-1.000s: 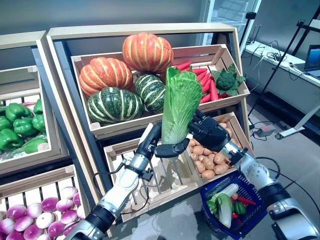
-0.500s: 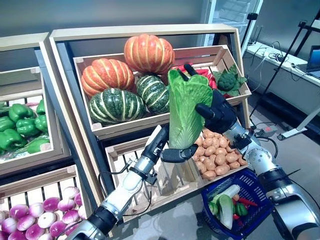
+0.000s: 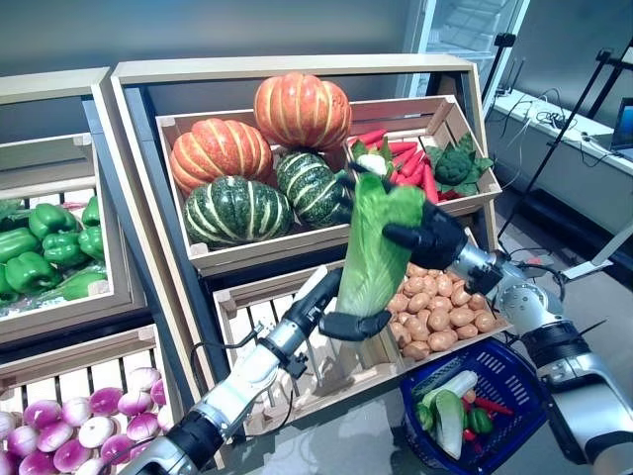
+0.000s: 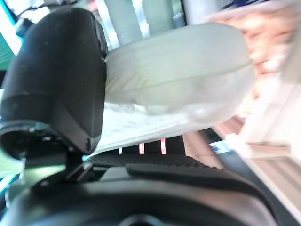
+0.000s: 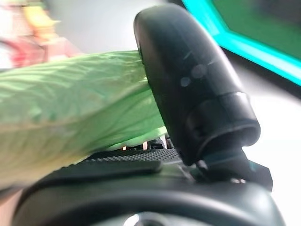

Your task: Put vegetables into the basket

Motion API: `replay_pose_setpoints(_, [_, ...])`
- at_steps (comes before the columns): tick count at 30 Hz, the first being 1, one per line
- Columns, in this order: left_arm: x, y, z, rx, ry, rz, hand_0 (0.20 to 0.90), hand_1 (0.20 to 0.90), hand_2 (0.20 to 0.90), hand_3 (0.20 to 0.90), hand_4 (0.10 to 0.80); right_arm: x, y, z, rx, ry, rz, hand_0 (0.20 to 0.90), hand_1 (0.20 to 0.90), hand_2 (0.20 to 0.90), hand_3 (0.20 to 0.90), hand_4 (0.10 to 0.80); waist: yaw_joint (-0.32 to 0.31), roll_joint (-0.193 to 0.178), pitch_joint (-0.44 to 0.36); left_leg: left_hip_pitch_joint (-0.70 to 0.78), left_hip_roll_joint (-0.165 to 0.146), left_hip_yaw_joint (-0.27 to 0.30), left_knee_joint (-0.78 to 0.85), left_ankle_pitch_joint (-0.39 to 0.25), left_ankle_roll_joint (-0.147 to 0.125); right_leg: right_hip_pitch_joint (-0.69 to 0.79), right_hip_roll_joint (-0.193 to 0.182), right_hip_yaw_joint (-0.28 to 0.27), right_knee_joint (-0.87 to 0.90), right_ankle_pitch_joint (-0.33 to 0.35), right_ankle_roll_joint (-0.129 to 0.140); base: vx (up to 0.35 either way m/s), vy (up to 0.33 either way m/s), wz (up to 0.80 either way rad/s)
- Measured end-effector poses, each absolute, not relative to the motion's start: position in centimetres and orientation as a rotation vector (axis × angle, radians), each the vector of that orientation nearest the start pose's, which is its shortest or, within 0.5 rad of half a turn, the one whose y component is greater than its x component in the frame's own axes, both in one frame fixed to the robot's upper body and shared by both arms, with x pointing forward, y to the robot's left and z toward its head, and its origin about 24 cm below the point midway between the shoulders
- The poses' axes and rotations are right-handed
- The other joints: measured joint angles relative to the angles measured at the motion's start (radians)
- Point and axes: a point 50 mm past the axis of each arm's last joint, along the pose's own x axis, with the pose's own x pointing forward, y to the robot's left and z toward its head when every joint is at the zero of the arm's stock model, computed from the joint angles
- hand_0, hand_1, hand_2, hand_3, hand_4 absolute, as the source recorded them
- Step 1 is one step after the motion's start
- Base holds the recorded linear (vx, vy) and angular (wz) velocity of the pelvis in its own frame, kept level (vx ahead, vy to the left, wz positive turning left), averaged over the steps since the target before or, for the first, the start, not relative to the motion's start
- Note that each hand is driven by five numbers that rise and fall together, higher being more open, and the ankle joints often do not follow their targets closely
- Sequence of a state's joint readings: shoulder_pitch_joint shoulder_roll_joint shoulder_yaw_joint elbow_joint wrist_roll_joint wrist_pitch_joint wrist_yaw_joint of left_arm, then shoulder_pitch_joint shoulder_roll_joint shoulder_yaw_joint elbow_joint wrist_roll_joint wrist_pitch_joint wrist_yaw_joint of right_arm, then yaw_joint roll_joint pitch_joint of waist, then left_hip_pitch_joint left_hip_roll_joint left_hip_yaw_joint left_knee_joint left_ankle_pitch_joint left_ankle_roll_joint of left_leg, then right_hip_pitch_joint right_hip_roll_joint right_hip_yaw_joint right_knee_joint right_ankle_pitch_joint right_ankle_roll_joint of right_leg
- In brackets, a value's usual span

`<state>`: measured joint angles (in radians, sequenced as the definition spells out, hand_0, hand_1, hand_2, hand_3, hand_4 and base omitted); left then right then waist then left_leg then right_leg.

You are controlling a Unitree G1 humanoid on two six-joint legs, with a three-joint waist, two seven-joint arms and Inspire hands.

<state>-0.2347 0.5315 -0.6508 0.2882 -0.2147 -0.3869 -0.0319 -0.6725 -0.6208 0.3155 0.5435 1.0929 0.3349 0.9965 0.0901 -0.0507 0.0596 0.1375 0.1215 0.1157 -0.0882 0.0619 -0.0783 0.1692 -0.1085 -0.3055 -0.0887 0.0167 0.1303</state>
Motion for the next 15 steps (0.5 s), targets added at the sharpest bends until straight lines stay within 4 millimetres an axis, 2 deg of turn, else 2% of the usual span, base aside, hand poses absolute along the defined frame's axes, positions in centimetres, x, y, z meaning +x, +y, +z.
replay_pose_setpoints(3, [24.4,13.0,0.7,0.401,-0.017,-0.655,0.300,0.300,0.300,0.300,0.400,33.1,-18.2,11.4,0.288,0.261,1.150,0.900,0.900,0.900,0.900,0.800,-0.017,-0.013,-0.008,-0.002,0.000,0.001,0.000,0.000,0.000,-0.003,0.000,0.001,0.000,0.000,0.000,0.000,0.000,0.00])
replay_pose_setpoints(6, [24.1,13.3,-0.2,0.436,0.025,-0.662,0.300,0.300,0.300,0.300,0.400,33.1,-18.8,10.2,0.170,0.370,1.138,0.900,0.900,0.900,0.900,0.800,-0.019,-0.014,-0.008,0.000,0.001,0.004,0.000,0.000,0.000,-0.003,0.000,0.004,0.000,0.000,0.000,0.009,-0.002,-0.02])
replay_pose_setpoints(7, [24.1,13.4,-0.3,0.446,0.033,-0.659,0.300,0.300,0.300,0.300,0.400,33.0,-19.0,9.7,0.134,0.412,1.132,0.719,0.719,0.719,0.719,0.679,-0.019,-0.014,-0.008,0.001,0.001,0.007,0.000,0.000,0.000,-0.003,0.000,0.006,0.000,0.001,0.000,0.019,0.003,-0.03])
replay_pose_setpoints(8, [24.1,13.4,-0.3,0.446,0.033,-0.659,0.300,0.300,0.300,0.300,0.400,33.0,-19.0,9.5,0.121,0.427,1.131,0.606,0.606,0.606,0.606,0.604,-0.019,-0.014,-0.008,0.001,0.001,0.007,0.000,0.000,0.000,-0.003,0.000,0.007,0.000,0.001,0.000,0.021,0.004,-0.04])
replay_pose_setpoints(9, [24.1,13.3,-0.3,0.444,0.031,-0.657,0.300,0.300,0.300,0.300,0.400,32.9,-19.1,9.0,0.107,0.455,1.124,0.361,0.361,0.361,0.361,0.441,-0.018,-0.014,-0.008,0.002,0.001,0.009,0.000,0.000,0.000,-0.003,0.000,0.010,0.000,0.001,0.000,0.024,0.003,-0.03])
replay_pose_setpoints(10, [24.1,13.3,-0.3,0.444,0.031,-0.656,0.300,0.300,0.300,0.300,0.400,32.9,-19.2,8.9,0.109,0.459,1.120,0.300,0.300,0.300,0.300,0.400,-0.018,-0.014,-0.008,0.002,0.001,0.010,0.000,0.000,0.000,-0.004,0.000,0.011,0.000,0.001,0.000,0.022,0.004,-0.03])
replay_pose_setpoints(15, [24.2,13.0,-0.3,0.407,0.032,-0.645,0.300,0.300,0.300,0.300,0.400,33.2,-19.3,9.2,0.088,0.420,1.101,0.300,0.300,0.300,0.300,0.400,-0.017,-0.014,-0.008,0.003,0.001,0.011,0.000,0.000,0.000,-0.004,0.000,0.017,0.000,0.001,0.000,0.000,0.000,0.00])
